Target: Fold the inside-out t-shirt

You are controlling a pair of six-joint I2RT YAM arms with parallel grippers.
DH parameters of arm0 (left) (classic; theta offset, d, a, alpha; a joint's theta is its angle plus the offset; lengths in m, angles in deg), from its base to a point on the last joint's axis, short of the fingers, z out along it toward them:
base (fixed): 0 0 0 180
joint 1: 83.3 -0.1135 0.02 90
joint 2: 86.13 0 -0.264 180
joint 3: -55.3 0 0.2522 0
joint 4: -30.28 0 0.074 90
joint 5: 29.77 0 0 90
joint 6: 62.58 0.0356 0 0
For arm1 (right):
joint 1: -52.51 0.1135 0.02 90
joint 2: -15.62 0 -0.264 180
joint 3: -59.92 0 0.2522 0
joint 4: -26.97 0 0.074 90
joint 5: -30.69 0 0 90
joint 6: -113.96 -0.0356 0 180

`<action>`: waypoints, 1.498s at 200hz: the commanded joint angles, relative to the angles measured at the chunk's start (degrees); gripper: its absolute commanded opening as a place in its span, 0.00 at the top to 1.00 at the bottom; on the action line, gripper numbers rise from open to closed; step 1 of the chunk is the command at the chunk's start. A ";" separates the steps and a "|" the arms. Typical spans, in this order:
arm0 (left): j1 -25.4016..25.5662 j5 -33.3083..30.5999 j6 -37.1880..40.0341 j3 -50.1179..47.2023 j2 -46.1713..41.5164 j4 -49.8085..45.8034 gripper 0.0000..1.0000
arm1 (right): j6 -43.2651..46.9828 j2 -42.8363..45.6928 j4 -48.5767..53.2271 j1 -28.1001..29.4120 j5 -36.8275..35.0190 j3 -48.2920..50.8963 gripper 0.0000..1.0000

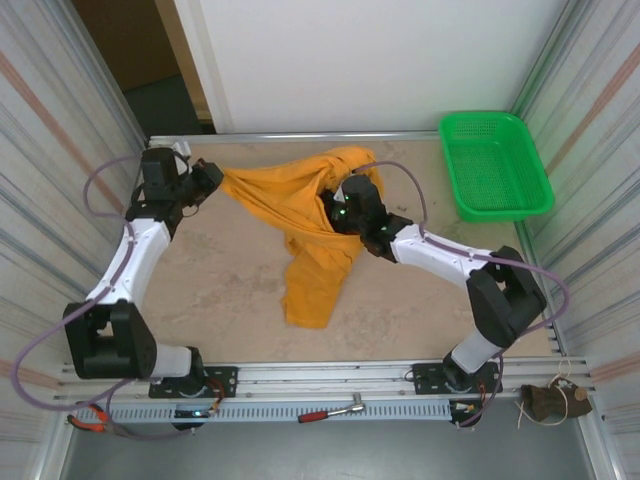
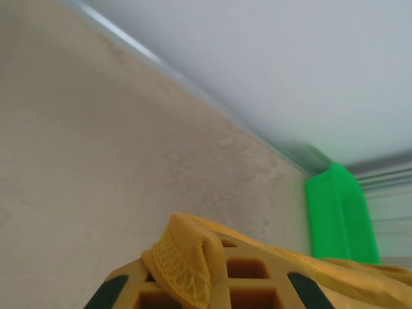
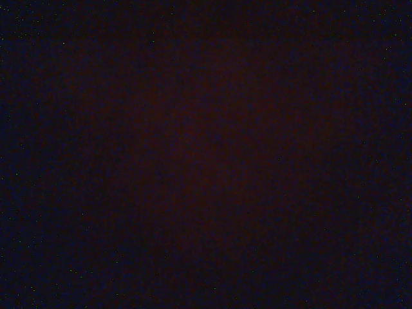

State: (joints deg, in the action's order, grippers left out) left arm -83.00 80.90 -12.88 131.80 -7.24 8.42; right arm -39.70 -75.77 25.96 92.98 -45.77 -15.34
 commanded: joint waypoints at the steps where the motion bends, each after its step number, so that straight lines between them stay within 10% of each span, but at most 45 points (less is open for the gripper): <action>1: -0.47 -2.45 1.88 -1.78 1.44 0.14 1.00 | 7.54 4.61 6.95 -0.16 -0.43 -2.14 1.00; 55: -0.82 -4.13 4.54 -3.74 6.79 -2.50 0.99 | 11.37 8.63 13.24 -2.38 2.35 -12.30 1.00; 109: -1.79 -0.74 7.33 -1.39 8.69 -6.23 0.46 | 12.09 14.16 15.13 -6.95 2.21 -17.45 1.00; 161: 4.69 -0.17 7.02 -3.33 -6.25 -4.65 0.29 | 11.51 12.12 17.63 -10.59 3.64 -23.03 1.00; 234: 39.43 -21.25 14.22 -4.35 -8.44 9.75 0.20 | 10.48 6.27 21.35 -11.64 5.27 -34.27 1.00; 274: 37.09 -28.39 10.22 1.83 5.40 10.15 0.21 | 7.68 6.14 22.07 -11.64 6.80 -37.32 1.00; 299: 28.69 -25.08 2.11 2.32 10.64 8.58 0.41 | 7.84 8.57 22.98 -11.66 7.58 -37.92 1.00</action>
State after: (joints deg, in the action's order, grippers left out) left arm -47.29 58.63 -3.78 131.85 0.74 17.66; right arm -31.06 -70.37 50.18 81.61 -40.11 -50.40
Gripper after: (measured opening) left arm 0.688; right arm 0.056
